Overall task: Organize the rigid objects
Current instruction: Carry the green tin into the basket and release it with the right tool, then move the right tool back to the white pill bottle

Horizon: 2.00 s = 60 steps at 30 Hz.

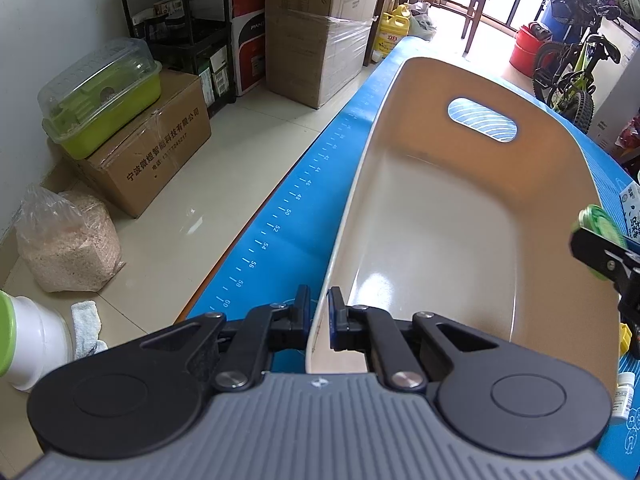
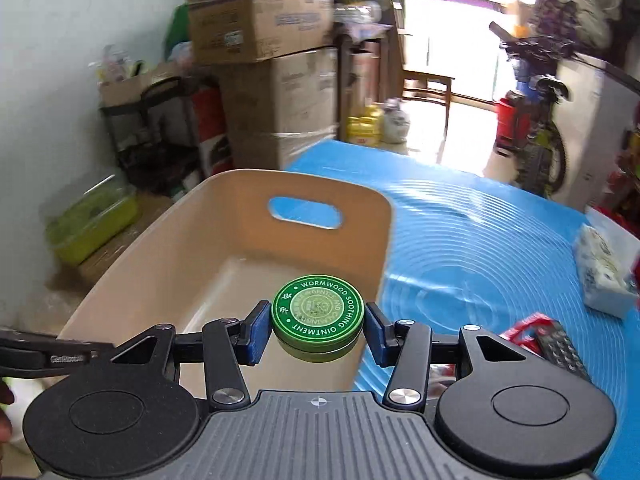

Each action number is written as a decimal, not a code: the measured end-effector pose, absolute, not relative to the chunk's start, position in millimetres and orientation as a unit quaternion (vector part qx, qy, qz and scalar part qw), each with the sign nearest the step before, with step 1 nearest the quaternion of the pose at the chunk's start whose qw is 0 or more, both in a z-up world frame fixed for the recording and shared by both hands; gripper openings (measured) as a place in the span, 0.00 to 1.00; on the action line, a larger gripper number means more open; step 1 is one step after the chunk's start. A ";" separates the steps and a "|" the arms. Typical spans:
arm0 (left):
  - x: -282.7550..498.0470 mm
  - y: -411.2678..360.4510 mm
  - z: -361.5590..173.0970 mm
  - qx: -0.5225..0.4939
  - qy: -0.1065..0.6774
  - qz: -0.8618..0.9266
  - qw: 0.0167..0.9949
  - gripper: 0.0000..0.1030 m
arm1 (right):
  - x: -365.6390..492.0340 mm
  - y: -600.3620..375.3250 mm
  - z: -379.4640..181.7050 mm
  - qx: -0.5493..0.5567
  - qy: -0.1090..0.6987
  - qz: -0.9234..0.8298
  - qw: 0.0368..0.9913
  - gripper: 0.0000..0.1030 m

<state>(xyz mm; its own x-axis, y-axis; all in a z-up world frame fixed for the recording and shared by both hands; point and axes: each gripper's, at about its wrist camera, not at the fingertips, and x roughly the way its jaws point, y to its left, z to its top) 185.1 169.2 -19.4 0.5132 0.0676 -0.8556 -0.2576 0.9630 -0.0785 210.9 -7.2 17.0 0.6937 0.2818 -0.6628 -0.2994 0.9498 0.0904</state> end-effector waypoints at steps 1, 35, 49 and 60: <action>185.3 169.2 -19.4 -0.098 0.484 0.094 0.864 0.10 | 212.2 -4.6 17.7 -0.018 0.355 0.158 0.921 0.53; 183.6 170.8 -18.2 -0.108 0.481 0.088 0.866 0.10 | 227.0 51.1 -23.1 -0.056 0.493 0.204 0.844 0.64; 183.9 172.4 -18.0 -0.111 0.481 0.088 0.865 0.10 | 200.7 -39.0 34.5 0.062 0.407 0.153 0.898 0.83; 184.0 173.4 -17.8 -0.115 0.481 0.089 0.864 0.10 | 176.5 -122.2 25.8 0.056 0.396 0.074 0.914 0.84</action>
<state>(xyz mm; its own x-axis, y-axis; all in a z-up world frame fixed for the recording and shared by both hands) 184.0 173.4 -17.8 0.5206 0.0437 -0.8527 -0.2651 0.9576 -0.1127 176.5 -122.2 25.8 0.6757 0.1794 -0.7150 -0.0901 0.9828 0.1614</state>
